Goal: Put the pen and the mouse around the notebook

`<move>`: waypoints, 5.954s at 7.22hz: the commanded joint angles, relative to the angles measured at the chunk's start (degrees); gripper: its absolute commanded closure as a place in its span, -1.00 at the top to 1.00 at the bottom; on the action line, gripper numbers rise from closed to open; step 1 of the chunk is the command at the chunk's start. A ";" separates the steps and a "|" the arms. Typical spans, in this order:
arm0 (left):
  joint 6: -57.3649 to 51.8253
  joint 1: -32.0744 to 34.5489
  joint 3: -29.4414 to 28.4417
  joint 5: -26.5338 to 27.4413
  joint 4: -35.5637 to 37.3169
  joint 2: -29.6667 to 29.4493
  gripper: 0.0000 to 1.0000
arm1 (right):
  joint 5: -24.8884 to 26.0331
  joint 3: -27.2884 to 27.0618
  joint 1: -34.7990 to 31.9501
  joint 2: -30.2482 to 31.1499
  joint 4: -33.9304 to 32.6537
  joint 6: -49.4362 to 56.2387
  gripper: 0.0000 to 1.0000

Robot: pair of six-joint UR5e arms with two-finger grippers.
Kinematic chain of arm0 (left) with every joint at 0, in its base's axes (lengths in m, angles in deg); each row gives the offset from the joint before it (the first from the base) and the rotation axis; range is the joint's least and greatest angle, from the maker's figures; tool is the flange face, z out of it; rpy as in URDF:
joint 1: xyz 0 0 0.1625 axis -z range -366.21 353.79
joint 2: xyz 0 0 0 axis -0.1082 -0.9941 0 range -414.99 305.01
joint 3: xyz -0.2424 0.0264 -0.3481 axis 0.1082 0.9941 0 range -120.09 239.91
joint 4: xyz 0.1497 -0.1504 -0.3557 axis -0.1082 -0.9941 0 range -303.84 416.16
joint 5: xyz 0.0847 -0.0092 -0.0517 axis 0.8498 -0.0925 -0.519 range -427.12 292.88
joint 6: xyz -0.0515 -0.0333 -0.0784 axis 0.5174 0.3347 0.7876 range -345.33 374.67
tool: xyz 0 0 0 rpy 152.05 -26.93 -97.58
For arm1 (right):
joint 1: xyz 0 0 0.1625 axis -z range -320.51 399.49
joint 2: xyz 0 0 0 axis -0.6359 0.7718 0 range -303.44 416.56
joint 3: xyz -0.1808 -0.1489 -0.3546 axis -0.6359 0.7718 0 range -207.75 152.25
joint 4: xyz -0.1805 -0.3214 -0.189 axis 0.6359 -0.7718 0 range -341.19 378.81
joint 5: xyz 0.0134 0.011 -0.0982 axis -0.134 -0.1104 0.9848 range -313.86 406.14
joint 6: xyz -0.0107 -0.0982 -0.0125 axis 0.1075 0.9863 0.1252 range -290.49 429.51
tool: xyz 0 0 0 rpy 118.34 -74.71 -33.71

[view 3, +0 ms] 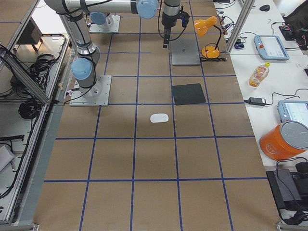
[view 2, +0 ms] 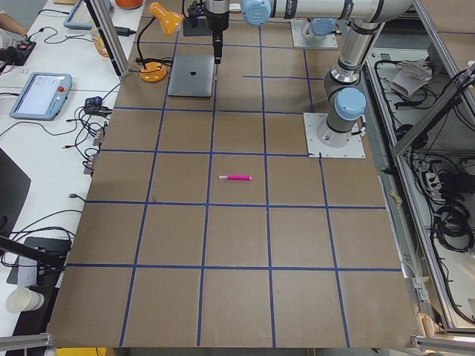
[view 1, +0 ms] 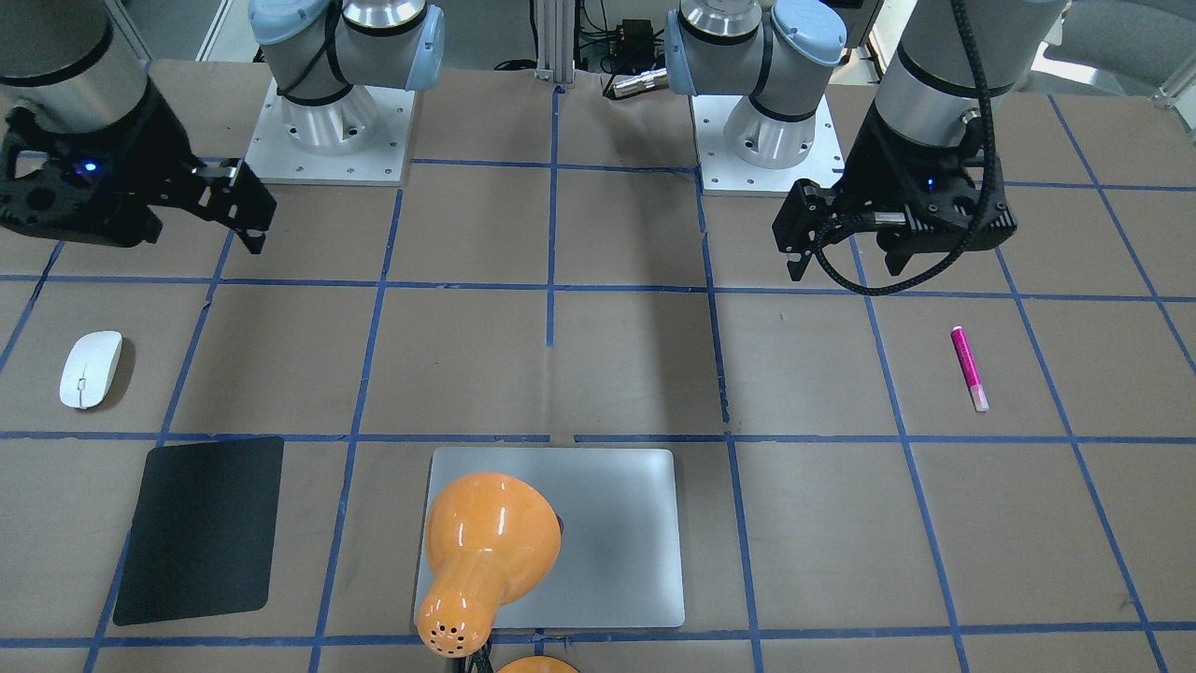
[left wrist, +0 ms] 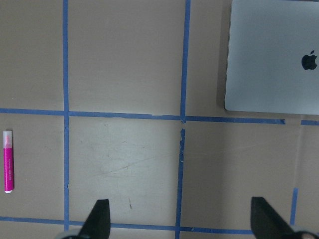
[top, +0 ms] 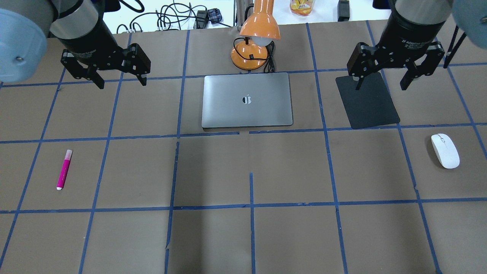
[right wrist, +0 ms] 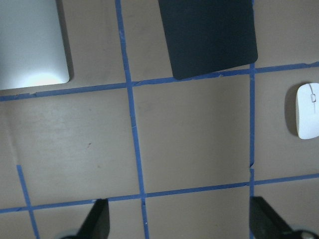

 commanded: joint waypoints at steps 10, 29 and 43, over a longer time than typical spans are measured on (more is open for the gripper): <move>-45.60 -38.44 34.98 -1.48 49.98 -13.83 1.00 | 0.03 -19.99 29.09 -20.58 -38.88 37.35 1.00; 95.26 25.42 22.50 -2.80 43.83 -20.26 -1.00 | -0.22 -16.30 21.47 -19.62 -38.70 31.02 -0.08; 71.88 22.22 12.08 -7.11 17.67 -15.38 1.00 | -2.78 -1.97 5.01 -32.99 -39.23 12.36 1.00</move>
